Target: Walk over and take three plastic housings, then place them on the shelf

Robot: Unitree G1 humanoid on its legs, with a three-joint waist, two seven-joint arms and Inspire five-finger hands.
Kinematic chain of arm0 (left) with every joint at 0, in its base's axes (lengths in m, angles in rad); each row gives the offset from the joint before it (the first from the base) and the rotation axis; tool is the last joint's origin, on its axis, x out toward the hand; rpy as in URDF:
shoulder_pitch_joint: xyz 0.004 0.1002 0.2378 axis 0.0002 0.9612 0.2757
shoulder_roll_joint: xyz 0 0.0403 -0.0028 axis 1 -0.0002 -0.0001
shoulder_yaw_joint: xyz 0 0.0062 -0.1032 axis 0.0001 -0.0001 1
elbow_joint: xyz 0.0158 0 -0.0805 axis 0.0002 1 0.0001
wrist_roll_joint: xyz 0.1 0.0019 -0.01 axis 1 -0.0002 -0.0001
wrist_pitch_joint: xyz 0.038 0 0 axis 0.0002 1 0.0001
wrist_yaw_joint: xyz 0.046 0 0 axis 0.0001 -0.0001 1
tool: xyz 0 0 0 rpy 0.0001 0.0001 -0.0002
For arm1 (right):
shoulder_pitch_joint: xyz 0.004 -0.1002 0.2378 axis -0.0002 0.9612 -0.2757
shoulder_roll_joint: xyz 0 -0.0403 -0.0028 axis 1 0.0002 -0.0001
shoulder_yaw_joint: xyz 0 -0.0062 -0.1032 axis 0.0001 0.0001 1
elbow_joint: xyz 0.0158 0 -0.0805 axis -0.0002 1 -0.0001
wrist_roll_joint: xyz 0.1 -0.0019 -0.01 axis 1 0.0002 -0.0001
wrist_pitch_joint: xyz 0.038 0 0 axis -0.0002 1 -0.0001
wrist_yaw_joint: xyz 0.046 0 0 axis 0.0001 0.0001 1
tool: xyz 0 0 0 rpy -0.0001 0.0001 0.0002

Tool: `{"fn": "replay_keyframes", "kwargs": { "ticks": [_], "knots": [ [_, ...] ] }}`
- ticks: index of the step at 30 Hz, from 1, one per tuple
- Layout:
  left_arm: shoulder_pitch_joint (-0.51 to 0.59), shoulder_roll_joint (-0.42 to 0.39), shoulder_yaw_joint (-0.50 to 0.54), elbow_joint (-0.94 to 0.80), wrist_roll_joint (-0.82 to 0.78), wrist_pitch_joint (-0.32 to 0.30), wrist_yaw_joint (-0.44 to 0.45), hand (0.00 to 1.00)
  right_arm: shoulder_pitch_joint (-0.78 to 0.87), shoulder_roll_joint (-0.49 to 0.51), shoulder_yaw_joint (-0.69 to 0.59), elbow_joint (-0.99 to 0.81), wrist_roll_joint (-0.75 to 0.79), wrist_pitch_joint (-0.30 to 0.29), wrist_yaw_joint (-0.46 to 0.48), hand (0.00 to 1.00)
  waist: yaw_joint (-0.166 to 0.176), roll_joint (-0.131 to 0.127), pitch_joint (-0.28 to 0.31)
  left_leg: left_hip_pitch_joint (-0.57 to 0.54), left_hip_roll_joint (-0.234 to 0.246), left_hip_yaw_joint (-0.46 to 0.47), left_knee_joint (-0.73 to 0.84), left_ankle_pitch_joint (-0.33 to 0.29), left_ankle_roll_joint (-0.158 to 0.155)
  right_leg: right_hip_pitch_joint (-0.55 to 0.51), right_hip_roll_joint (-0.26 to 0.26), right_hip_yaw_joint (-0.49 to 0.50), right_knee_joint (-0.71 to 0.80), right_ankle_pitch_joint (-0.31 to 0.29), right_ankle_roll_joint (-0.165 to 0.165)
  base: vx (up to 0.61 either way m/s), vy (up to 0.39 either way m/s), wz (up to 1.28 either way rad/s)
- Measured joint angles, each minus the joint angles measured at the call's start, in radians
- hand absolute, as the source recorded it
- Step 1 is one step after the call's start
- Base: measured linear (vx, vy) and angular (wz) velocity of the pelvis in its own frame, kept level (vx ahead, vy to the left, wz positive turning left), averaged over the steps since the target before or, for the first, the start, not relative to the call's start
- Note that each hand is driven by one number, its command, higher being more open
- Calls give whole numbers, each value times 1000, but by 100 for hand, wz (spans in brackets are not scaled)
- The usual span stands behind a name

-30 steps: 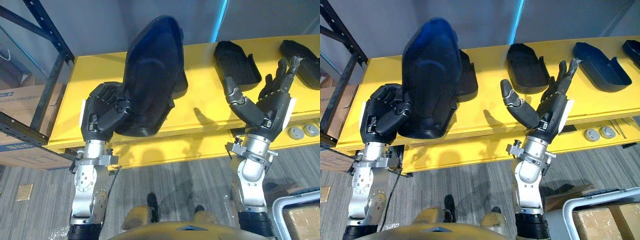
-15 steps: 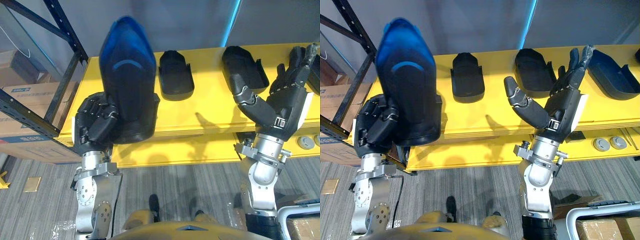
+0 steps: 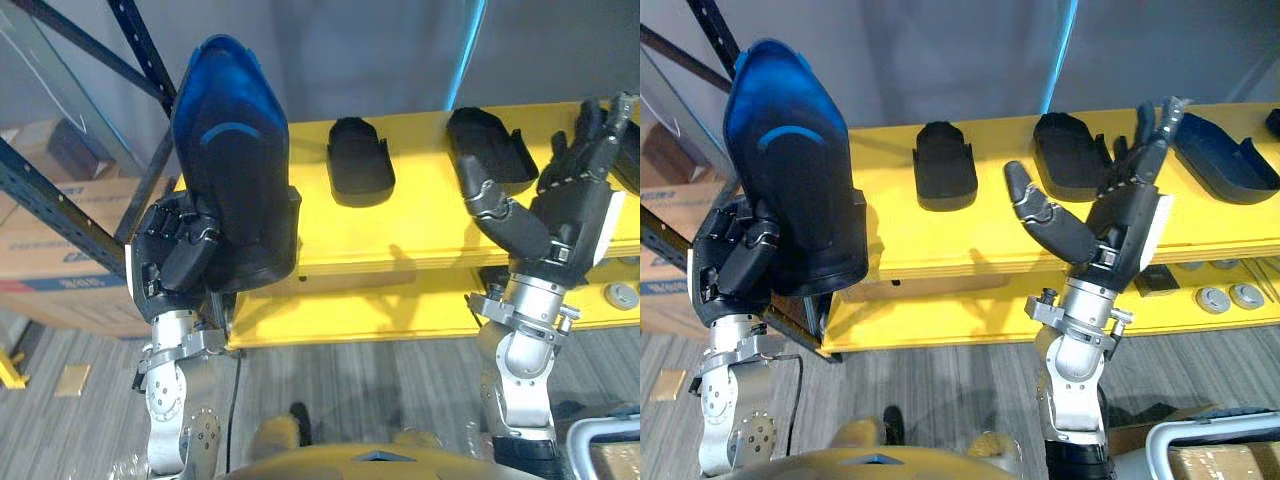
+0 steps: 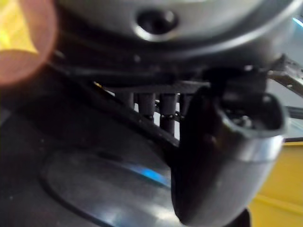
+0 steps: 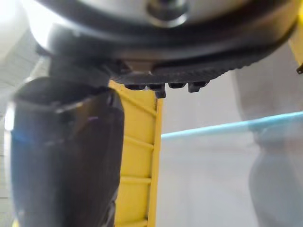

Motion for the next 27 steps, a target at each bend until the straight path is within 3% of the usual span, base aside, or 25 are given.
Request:
{"fn": "replay_keyframes", "kwargs": {
  "ticks": [1, 2, 4, 5, 6, 9, 11, 14, 16, 20, 24, 27],
  "knots": [
    [-33, 13, 11, 9, 0, 0, 1, 0, 0, 7, -30, 1, -19, 1, -31, 100, -3, -4, 1, 9, -30, 5, -19, 7, 19, 0, -29, -3, 2, 17, 19, 123, 218, 14],
    [-58, 23, 27, 16, 0, 2, 0, 0, -1, 17, -48, 2, -23, 2, -51, 100, -2, -3, 1, 28, -46, 13, -46, 22, 39, 0, -43, -8, 6, 38, 15, 134, 228, 3],
    [-75, 31, 63, 16, 0, 6, -7, 0, -10, 44, -50, 3, -22, 2, -53, 100, 3, -3, 1, 75, -48, 33, -92, 31, 48, 6, -43, -28, 7, 74, -13, 85, 119, -28],
    [-78, 33, 76, 15, 0, 7, -9, 0, -17, 49, -46, 4, -23, 2, -52, 100, 4, -3, 1, 88, -45, 41, -102, 32, 49, 9, -41, -41, 5, 87, -19, 44, 73, -39],
    [-80, 37, 90, 13, 0, 11, -10, 0, -32, 49, -34, 3, -34, 2, -49, 100, 1, -2, -4, 94, -36, 46, -113, 32, 48, 10, -23, -40, -15, 107, -46, 27, 46, -21],
    [-87, 59, 88, 12, 1, 25, -10, 0, -55, 45, -21, 1, -67, 3, -25, 100, 2, -30, -16, 87, -36, 43, -149, 47, 42, 27, 11, -38, -99, 116, -51, 11, -12, -3],
    [-88, 56, 67, 12, 2, 59, -12, 0, -55, 33, -25, 2, -64, 11, 14, 100, -4, -34, -15, 86, -40, 21, -174, 70, 38, 43, 21, -36, -129, 116, -53, -20, -67, 26],
    [-88, 53, 49, 13, 0, 91, -19, 0, -54, 0, -55, 5, -55, 25, 62, 100, -5, -26, -10, 88, -35, -6, -215, 108, 22, 47, 36, -37, -133, 90, -60, -46, -82, 26],
    [-88, 52, 54, 14, -1, 98, -12, 0, -54, -19, -77, 6, -18, 26, 113, 100, -4, -19, -7, 95, -29, -6, -240, 133, 15, 45, 45, -36, -131, 77, -44, -64, -92, 8],
    [-105, 52, 114, 59, -6, 171, 48, 0, -54, -48, -83, 6, 28, 47, 199, 100, -8, 11, -3, 127, 2, 17, -298, 165, -17, 31, 82, -3, -127, 67, -47, -77, -72, -21],
    [-168, 57, 167, 176, -6, 218, 115, 0, -51, -52, -84, 5, -5, 102, 145, 100, -35, 25, 10, 111, 24, 40, -304, 177, -25, -21, 98, 28, -98, 56, -46, -74, -37, -22],
    [-176, 70, 177, 188, -25, 229, 145, 0, 1, -52, -145, 5, -93, 149, 49, 100, -53, 31, 16, 104, 32, 69, -301, 182, -20, -50, 99, 61, -83, 57, -46, 23, -4, -26]
  ]
}}
